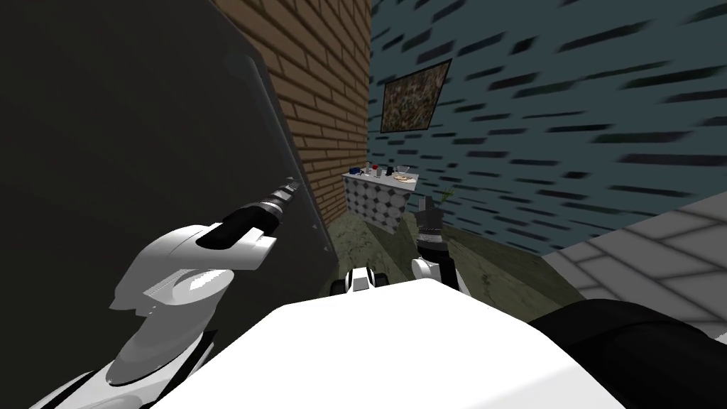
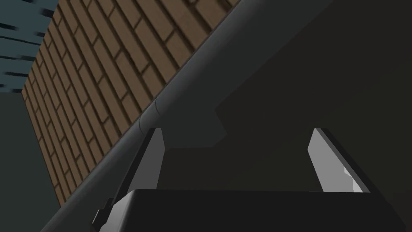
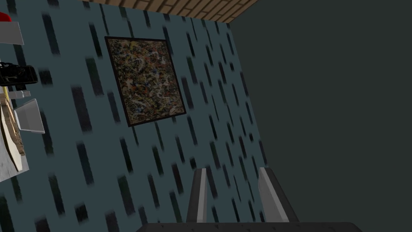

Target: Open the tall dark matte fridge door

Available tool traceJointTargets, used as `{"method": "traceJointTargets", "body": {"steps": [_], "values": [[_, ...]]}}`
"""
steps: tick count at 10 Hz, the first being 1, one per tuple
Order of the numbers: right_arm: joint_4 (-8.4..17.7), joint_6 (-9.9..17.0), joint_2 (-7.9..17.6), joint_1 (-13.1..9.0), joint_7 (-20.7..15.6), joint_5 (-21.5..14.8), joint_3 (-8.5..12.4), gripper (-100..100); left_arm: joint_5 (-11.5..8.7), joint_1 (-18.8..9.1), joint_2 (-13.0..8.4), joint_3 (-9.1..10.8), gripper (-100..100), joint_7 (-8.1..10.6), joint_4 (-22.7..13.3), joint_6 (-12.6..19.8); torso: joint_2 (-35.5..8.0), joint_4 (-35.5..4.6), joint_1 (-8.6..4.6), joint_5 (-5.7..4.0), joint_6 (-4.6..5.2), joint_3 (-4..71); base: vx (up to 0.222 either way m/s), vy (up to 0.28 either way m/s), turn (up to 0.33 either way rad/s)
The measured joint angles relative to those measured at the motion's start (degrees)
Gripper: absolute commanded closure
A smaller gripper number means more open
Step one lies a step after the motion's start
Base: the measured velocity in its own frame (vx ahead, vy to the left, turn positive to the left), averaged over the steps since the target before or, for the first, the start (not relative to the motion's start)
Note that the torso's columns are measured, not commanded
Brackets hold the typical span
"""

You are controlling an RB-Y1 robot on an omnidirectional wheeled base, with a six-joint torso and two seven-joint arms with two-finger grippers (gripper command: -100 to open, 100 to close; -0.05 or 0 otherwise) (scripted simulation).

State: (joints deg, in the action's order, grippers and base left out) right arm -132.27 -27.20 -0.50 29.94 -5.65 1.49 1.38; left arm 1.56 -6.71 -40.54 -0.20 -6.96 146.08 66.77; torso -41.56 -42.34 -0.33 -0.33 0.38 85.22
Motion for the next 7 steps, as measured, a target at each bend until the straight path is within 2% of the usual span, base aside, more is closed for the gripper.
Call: {"method": "traceJointTargets", "body": {"steps": [2,4,5,6,7], "values": [[-0.01,0.00,0.00,0.01,0.00,0.00,0.00,0,0.31,-1.01,-0.67,0.30,-100,0.08,3.06,1.25,-0.45,0.10,0.22,0.26,-0.33,-0.45,0.042,-0.005,-0.020],[0.00,0.00,0.00,0.01,0.00,0.00,0.00,0,-0.13,-1.67,-1.04,0.59,-100,0.12,3.30,2.04,-0.70,0.04,0.39,0.35,-0.37,-0.66,0.076,-0.007,-0.030],[0.00,0.00,0.00,0.00,0.00,0.00,0.00,0,-0.19,-1.76,-1.08,0.63,100,0.13,3.32,2.25,-0.81,0.04,0.39,0.36,-0.39,-0.70,0.011,0.000,0.000],[0.00,0.00,0.00,0.00,0.00,0.00,0.00,0,-0.14,-1.76,-1.19,0.60,100,-0.02,3.35,2.18,-0.91,0.01,0.41,0.43,-0.40,-0.76,0.058,-0.072,0.267],[-0.01,0.00,-0.02,0.02,0.00,0.00,-0.01,0,0.05,-0.37,-2.54,1.20,100,0.90,3.37,0.98,-0.88,-0.23,0.75,0.54,-0.89,-0.68,0.069,-0.104,0.350]]}}
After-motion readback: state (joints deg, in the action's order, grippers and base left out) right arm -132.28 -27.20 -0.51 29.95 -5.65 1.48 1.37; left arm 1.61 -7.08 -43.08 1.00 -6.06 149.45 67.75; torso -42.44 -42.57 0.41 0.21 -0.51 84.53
